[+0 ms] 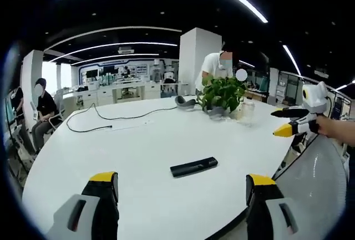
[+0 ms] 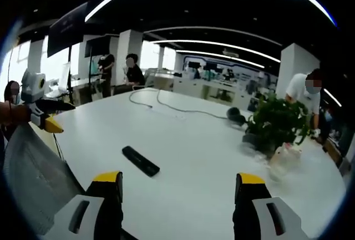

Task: Press the specified remote control buttons in sequence, fully releasing each button before pressing the next.

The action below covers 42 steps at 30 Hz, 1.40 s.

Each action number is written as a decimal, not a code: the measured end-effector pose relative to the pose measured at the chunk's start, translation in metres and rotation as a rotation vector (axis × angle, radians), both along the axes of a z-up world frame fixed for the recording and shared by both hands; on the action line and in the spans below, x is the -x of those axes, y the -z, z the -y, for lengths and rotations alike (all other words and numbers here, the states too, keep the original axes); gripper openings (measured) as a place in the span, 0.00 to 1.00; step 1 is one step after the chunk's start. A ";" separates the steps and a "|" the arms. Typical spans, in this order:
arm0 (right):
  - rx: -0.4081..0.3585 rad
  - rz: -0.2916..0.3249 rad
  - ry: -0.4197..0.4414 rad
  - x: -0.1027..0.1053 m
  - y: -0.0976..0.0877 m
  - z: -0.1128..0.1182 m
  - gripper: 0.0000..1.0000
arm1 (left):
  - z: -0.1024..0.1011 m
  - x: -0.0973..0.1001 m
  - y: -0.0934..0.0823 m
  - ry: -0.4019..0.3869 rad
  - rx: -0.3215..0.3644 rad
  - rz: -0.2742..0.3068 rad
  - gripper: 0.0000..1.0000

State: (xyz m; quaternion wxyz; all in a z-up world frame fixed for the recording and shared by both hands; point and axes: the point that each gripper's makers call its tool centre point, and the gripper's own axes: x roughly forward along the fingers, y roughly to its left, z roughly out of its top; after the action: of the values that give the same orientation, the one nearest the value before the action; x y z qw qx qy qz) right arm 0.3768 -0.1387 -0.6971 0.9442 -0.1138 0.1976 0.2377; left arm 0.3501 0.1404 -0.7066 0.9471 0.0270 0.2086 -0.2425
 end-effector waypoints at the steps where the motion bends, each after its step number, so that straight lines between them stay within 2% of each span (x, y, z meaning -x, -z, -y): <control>1: 0.002 -0.001 -0.001 0.000 0.000 0.000 0.82 | 0.001 0.000 0.002 0.006 -0.005 -0.011 1.00; 4: 0.002 0.000 -0.002 0.000 0.000 0.000 0.82 | 0.012 0.006 0.008 0.057 0.046 -0.086 1.00; 8: -0.004 0.003 -0.004 -0.001 -0.001 -0.001 0.82 | 0.012 0.002 0.010 0.068 0.068 -0.112 1.00; 10: -0.002 0.004 -0.002 -0.001 -0.001 0.000 0.82 | 0.009 0.001 0.016 0.096 0.001 -0.127 1.00; 13: -0.010 0.004 0.000 -0.002 -0.002 0.001 0.82 | 0.009 -0.003 0.030 0.186 -0.141 -0.151 1.00; 16: -0.014 0.000 0.002 -0.002 -0.002 0.001 0.80 | 0.014 -0.006 0.032 0.249 -0.192 -0.150 0.93; 18: -0.016 -0.001 0.001 -0.002 -0.002 0.000 0.80 | 0.019 -0.009 0.031 0.287 -0.210 -0.140 0.93; 21: -0.008 -0.001 -0.001 -0.002 -0.001 0.001 0.79 | 0.025 -0.009 0.039 0.354 -0.237 -0.182 0.88; 27: -0.011 -0.002 0.001 -0.002 -0.001 0.002 0.78 | 0.033 -0.013 0.058 0.503 -0.343 -0.215 0.84; 28: -0.013 -0.006 0.001 -0.001 -0.001 0.002 0.77 | 0.034 -0.012 0.064 0.523 -0.349 -0.257 0.85; 29: -0.019 -0.009 -0.003 -0.001 0.000 0.001 0.75 | 0.036 -0.011 0.066 0.544 -0.348 -0.271 0.85; 33: -0.026 -0.012 -0.004 -0.001 0.000 0.001 0.73 | 0.039 -0.019 0.070 0.567 -0.356 -0.285 0.85; 37: -0.014 -0.023 -0.007 0.000 0.003 0.001 0.72 | 0.041 -0.028 0.074 0.586 -0.354 -0.320 0.92; 42: -0.016 -0.044 0.005 -0.001 0.007 0.005 0.70 | 0.044 -0.041 0.071 0.603 -0.348 -0.322 0.94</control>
State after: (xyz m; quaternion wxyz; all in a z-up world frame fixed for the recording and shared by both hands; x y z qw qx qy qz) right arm 0.3774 -0.1437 -0.7039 0.9410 -0.1004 0.2169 0.2395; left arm 0.3910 0.0960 -0.7780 0.7696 0.2092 0.3756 -0.4722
